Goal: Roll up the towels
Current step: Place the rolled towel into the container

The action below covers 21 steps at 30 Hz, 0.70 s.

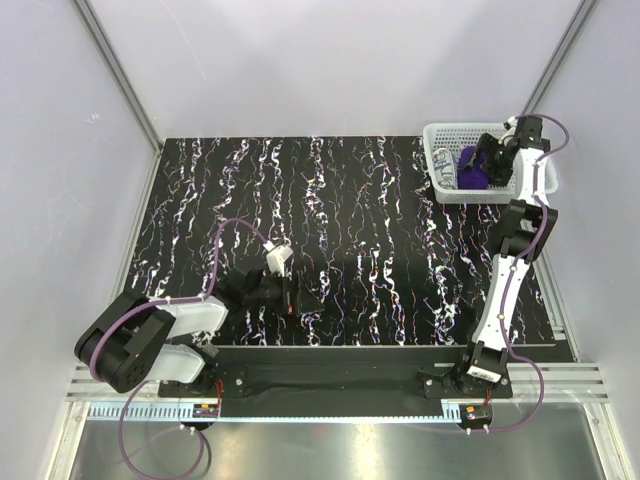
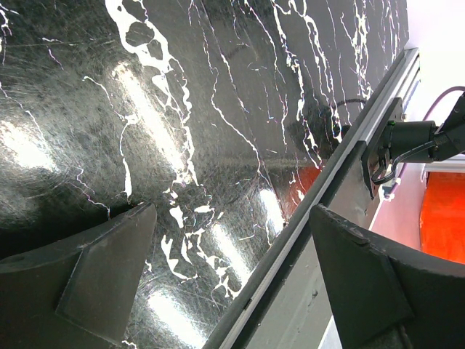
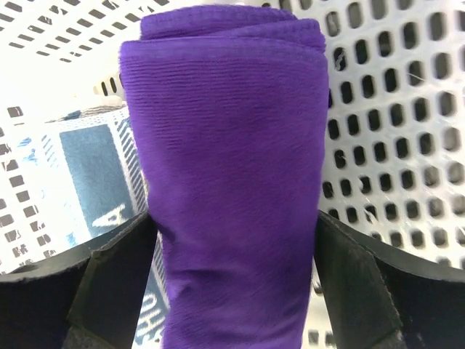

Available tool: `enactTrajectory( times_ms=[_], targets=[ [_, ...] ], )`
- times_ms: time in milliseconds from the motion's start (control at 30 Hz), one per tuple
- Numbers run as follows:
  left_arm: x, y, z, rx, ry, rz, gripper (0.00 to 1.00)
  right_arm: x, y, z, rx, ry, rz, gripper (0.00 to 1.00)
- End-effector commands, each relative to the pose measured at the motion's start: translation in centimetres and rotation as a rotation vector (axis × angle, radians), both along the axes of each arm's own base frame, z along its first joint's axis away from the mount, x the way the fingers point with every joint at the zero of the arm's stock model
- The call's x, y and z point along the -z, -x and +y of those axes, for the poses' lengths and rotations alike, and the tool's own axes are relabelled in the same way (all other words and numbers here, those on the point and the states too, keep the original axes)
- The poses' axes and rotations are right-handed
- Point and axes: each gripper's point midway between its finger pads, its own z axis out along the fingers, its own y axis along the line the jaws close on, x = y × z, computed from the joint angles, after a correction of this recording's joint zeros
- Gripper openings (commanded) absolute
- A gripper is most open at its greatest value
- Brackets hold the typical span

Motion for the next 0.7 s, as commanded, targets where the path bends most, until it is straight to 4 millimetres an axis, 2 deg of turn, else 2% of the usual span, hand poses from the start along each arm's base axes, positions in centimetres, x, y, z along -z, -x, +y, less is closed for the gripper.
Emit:
enactTrajectory(
  times_ms=[0, 100, 200, 367, 400, 433, 467, 500, 533, 567, 600, 633, 667],
  targets=[
    [2.9, 1.1, 1.5, -0.008, -0.105, 0.071, 0.98, -6.6, -0.1, -1.6, 0.040, 0.092, -0.094, 0.91],
    [2.9, 1.1, 1.5, -0.008, -0.104, 0.069, 0.98, -8.6, 0.0, -1.8, 0.063, 0.105, -0.120, 0.92],
    [3.0, 1.2, 1.6, -0.007, -0.104, 0.074, 0.98, -9.7, -0.1, -1.7, 0.075, 0.099, -0.140, 0.93],
    [2.9, 1.2, 1.5, -0.006, -0.103, 0.070, 0.98, -13.6, -0.1, -0.6, 0.073, 0.061, -0.218, 0.94],
    [2.9, 1.2, 1.5, -0.007, -0.101, 0.067, 0.98, -15.2, 0.0, -0.2, 0.067, 0.051, -0.248, 0.94],
    [2.9, 1.1, 1.5, -0.008, -0.102, 0.067, 0.98, -15.8, 0.1, 0.0, 0.065, 0.050, -0.258, 0.94],
    [2.9, 1.1, 1.5, -0.010, -0.103, 0.069, 0.98, -16.3, 0.2, 0.4, 0.059, 0.046, -0.265, 0.94],
    [2.9, 1.1, 1.6, -0.009, -0.104, 0.068, 0.98, -18.0, 0.4, 1.2, 0.043, 0.047, -0.296, 0.94],
    [2.9, 1.2, 1.5, -0.009, -0.102, 0.068, 0.98, -18.6, 0.6, 1.7, 0.033, 0.049, -0.307, 0.94],
    [2.9, 1.1, 1.6, -0.009, -0.104, 0.068, 0.98, -20.4, 1.1, 3.1, 0.014, 0.034, -0.334, 0.94],
    [2.9, 1.2, 1.6, -0.008, -0.104, 0.069, 0.99, -21.2, 1.4, 4.0, -0.004, 0.018, -0.346, 0.94],
    [2.9, 1.2, 1.6, -0.009, -0.105, 0.067, 0.99, -20.6, 2.0, 5.1, -0.021, -0.007, -0.325, 0.94],
    [3.0, 1.2, 1.6, -0.011, -0.107, 0.069, 0.99, -21.8, 2.1, 6.2, -0.044, -0.013, -0.363, 0.94]
  ],
)
